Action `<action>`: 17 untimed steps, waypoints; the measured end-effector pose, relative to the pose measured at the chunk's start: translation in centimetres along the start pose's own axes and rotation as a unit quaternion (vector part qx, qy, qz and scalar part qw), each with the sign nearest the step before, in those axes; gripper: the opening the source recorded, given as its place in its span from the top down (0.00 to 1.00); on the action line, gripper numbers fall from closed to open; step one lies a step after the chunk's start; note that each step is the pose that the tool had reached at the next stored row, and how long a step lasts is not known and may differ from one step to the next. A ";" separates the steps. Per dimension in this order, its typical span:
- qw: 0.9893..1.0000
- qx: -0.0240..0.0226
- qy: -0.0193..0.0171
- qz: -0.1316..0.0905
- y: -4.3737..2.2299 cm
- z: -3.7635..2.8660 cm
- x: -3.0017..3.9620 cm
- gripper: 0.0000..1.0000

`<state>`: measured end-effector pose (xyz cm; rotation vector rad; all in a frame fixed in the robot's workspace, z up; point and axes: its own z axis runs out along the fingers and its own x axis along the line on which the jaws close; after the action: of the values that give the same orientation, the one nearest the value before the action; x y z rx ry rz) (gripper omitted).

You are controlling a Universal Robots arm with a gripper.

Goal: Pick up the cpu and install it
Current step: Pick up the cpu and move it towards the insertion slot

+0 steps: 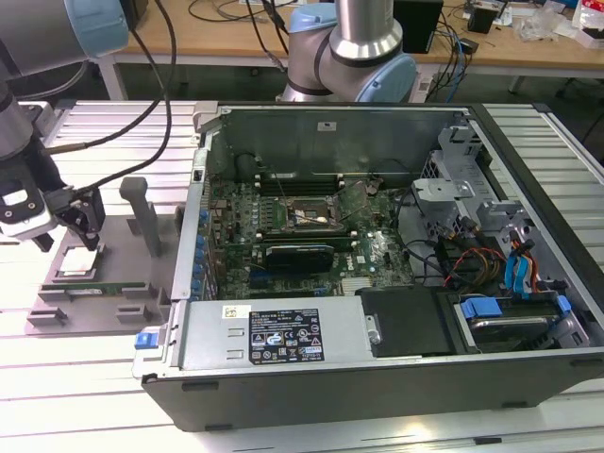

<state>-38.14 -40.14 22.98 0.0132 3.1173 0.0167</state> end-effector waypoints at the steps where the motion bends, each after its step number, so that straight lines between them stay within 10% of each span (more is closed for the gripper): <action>1: 1.000 0.000 0.000 -0.001 -0.01 0.03 0.01 0.34; 17: 1.000 0.000 0.000 -0.007 -0.03 0.94 0.04 0.34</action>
<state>-38.16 -40.16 22.04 -0.0076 3.1174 0.0170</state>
